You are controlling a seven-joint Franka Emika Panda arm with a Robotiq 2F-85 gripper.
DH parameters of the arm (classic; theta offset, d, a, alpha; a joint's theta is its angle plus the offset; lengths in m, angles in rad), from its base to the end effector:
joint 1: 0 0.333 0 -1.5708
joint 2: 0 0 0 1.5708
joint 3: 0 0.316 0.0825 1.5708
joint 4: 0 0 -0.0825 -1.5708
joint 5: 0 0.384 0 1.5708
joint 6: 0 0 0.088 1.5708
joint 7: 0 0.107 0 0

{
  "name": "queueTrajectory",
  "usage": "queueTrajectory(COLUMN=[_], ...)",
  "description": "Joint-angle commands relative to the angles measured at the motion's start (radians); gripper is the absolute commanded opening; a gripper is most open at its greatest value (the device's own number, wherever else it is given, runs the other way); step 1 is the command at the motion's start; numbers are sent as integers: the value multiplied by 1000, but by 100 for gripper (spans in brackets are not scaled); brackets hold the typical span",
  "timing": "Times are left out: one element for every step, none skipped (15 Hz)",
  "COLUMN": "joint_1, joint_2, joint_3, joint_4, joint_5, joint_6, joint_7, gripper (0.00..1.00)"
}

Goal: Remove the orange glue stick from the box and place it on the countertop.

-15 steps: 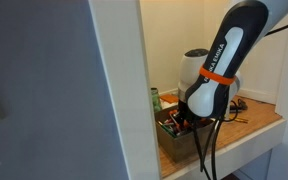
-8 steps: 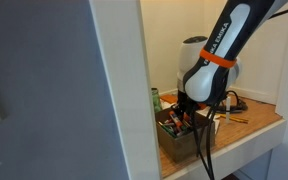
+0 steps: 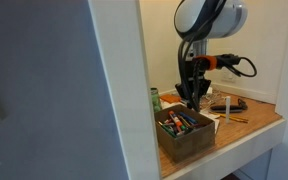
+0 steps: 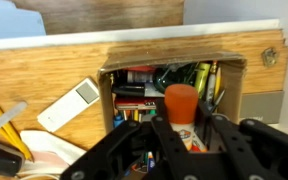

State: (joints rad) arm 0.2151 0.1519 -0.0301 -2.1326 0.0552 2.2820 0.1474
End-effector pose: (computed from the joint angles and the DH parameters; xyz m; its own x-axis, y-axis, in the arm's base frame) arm 0.5516 0.1048 0.3367 1.0000 0.0020 -0.0084 0.0017 -0.9993 -0.0363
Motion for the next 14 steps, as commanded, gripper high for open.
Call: queueTrajectory(joint_1=[-108,-133,-156,-180,-202,-221,-239,-254,-265,-251,-260,-265,-266,-265], joint_2=[-27,-29,-25,-16,-8,-3,-3,-2,-3,-20,-17,-15,-13,-11], joint_3=[36,32,26,19,13,9,5,1,0,5,2,1,1,2], joint_4=[90,112,136,157,173,180,183,180,173,153,153,153,153,153], joint_5=[168,217,259,302,339,378,417,460,509,428,458,470,476,479], joint_6=[-230,-281,-333,-375,-417,-444,-471,-479,-477,-448,-452,-452,-452,-452], joint_7=[-80,-103,-119,-131,-135,-133,-132,-118,-117,-118,-118,-118,-118,-118], gripper=[8,8,8,8,8,8,8,8,8,31,31,31,31,31])
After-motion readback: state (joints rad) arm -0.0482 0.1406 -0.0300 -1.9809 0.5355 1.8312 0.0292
